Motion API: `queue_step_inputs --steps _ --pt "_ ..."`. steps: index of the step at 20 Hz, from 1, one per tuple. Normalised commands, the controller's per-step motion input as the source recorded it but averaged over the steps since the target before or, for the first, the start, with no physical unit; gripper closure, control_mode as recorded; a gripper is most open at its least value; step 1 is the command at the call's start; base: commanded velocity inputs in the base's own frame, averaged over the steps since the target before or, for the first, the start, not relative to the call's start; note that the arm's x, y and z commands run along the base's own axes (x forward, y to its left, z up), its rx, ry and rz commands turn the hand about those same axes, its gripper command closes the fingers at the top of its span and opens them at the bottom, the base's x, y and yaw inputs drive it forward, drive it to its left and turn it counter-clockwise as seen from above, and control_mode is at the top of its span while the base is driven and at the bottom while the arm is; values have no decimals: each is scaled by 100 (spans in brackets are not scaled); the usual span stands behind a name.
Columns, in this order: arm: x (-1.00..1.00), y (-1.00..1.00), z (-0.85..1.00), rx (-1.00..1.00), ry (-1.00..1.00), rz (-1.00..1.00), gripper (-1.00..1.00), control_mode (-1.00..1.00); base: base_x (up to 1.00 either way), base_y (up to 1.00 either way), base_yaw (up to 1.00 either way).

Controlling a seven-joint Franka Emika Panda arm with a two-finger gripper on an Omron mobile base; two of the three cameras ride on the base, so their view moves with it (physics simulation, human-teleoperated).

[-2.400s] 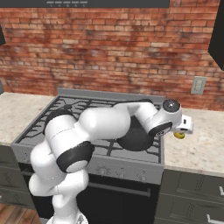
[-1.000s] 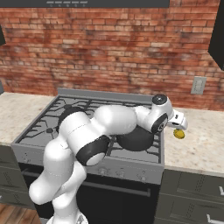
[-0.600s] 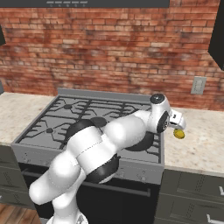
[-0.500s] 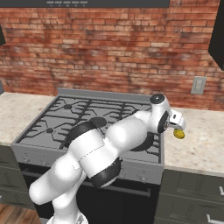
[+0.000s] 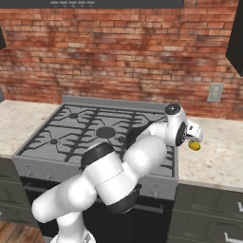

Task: Turn on the burner for the pot on the stove. Wait thirty seconds for the pot to heat up. Then add the lemon to the pot.

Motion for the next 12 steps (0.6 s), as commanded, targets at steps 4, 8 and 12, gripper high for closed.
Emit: queue_step_inputs --steps 4,8,12 --pt "9 -35 -1 6 1 -5 -100 -100 0 0 0" --pt "8 -26 -1 6 2 -1 -100 -100 0 0 0" --pt "0 0 0 1 3 0 -100 -100 0 0 0"
